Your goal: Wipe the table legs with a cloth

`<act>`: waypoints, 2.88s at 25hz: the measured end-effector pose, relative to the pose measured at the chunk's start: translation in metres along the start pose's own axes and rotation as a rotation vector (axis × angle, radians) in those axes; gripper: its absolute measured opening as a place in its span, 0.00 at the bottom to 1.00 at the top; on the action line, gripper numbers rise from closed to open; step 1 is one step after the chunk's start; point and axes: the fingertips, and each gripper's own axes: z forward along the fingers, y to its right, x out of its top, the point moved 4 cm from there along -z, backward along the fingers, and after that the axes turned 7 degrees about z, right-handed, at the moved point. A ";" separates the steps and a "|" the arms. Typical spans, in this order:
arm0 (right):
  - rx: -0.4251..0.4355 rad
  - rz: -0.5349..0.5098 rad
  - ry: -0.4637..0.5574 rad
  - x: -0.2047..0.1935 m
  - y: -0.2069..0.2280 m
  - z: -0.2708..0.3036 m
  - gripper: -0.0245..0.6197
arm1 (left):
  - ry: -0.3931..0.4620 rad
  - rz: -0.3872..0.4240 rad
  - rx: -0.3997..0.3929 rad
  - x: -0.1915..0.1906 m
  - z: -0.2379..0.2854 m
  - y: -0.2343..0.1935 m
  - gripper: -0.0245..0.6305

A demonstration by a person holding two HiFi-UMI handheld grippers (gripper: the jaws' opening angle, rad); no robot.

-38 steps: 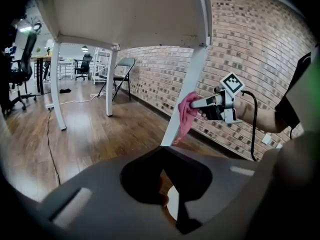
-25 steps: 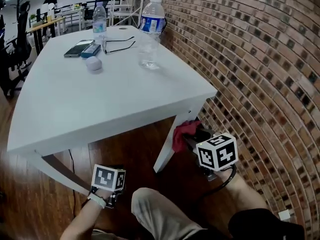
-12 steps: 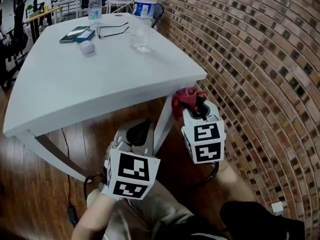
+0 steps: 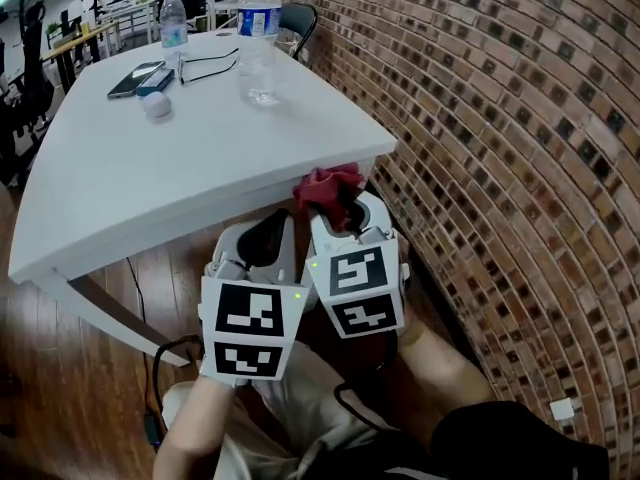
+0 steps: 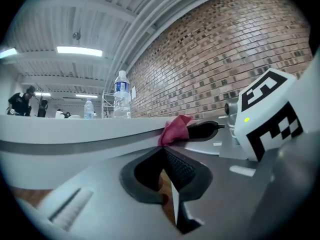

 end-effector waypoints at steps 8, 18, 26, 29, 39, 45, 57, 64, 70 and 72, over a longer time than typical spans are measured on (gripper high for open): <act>0.265 0.025 0.096 0.029 -0.098 -0.010 0.20 | -0.057 0.021 0.168 -0.026 -0.069 -0.039 0.04; 0.608 0.051 0.195 0.083 -0.254 -0.021 0.20 | -0.134 -0.052 0.494 -0.057 -0.201 -0.122 0.04; 0.818 0.044 0.225 0.112 -0.346 -0.027 0.20 | -0.134 -0.141 0.694 -0.074 -0.283 -0.166 0.04; 0.816 0.028 0.238 0.115 -0.363 -0.025 0.20 | -0.142 -0.146 0.697 -0.079 -0.294 -0.175 0.04; 0.803 0.022 0.081 0.000 -0.409 -0.005 0.19 | -0.434 -0.029 0.411 -0.215 -0.274 -0.147 0.04; 0.818 0.035 -0.042 -0.103 -0.448 0.021 0.19 | -0.517 -0.113 0.109 -0.324 -0.248 -0.112 0.04; 0.804 0.116 -0.458 -0.334 -0.527 0.076 0.19 | -0.727 -0.576 0.156 -0.554 -0.251 -0.102 0.04; 0.726 0.445 -0.737 -0.413 -0.571 0.097 0.20 | -0.838 -0.712 0.223 -0.633 -0.256 -0.099 0.04; 0.547 0.906 -0.711 -0.393 -0.586 0.103 0.20 | -0.797 -0.710 0.217 -0.631 -0.272 -0.136 0.04; 0.492 0.972 -0.690 -0.375 -0.580 0.103 0.20 | -0.788 -0.668 0.186 -0.614 -0.272 -0.145 0.04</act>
